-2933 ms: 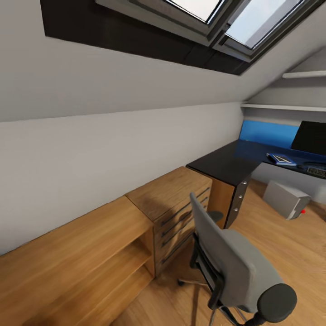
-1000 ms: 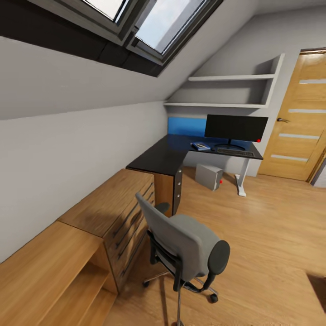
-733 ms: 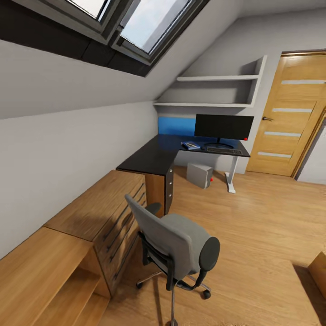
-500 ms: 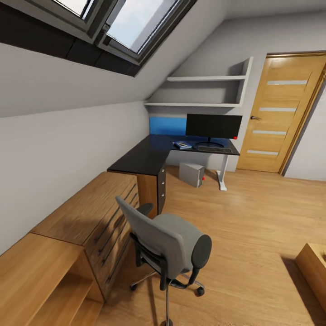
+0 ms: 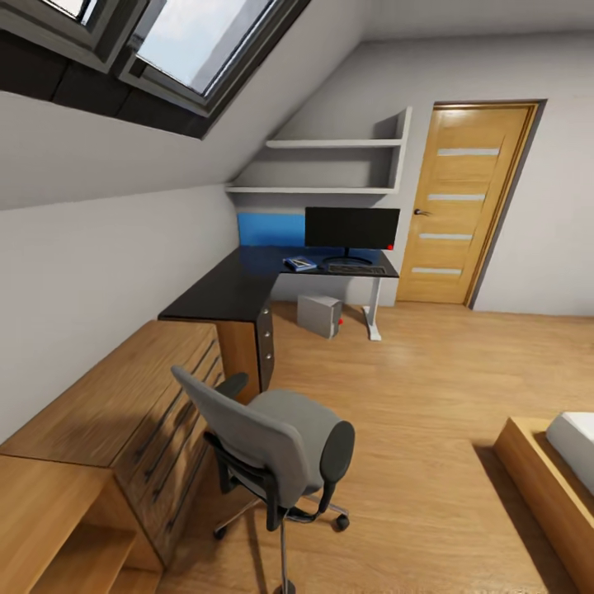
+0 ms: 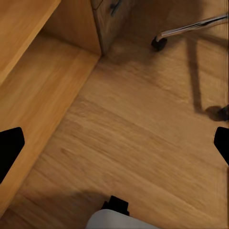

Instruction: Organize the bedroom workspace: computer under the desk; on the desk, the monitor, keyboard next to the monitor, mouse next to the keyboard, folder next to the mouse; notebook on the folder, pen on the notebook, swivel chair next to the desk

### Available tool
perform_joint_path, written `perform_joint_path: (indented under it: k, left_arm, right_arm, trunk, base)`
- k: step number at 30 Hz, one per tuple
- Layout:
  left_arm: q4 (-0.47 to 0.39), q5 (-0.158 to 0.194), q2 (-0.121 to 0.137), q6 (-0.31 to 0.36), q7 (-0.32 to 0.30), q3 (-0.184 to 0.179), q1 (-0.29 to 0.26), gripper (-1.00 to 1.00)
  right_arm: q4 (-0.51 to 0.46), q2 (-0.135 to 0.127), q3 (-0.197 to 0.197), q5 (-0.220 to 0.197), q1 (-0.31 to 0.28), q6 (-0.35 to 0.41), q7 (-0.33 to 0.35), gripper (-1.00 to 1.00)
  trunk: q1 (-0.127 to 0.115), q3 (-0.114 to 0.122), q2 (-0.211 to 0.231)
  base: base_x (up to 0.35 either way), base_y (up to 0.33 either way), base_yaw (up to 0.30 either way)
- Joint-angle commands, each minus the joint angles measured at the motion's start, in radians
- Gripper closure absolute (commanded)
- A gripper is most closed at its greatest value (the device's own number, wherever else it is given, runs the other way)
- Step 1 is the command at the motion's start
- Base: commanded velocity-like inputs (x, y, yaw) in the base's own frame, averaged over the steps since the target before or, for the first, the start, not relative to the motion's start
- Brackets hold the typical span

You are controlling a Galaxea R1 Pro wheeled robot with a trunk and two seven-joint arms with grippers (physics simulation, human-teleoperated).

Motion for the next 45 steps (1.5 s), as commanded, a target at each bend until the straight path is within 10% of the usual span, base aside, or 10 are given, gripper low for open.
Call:
perform_joint_path:
  k: [1, 45]
  left_arm:
    - [0.0, 0.001, 0.0, -0.002, 0.006, -0.004, 0.0, -1.0]
    - [0.0, 0.002, 0.0, -0.006, 0.006, -0.002, 0.0, -1.0]
  right_arm:
    - [0.002, 0.0, 0.008, 0.003, -0.001, 0.0, -0.009, -1.0]
    - [0.002, 0.0, 0.008, 0.002, -0.001, -0.001, -0.009, -1.0]
  trunk:
    - [0.0, -0.001, -0.001]
    - [0.0, -0.052, -0.001]
  base:
    - [0.0, 0.0, -0.266]
    - [0.0, 0.046, -0.2]
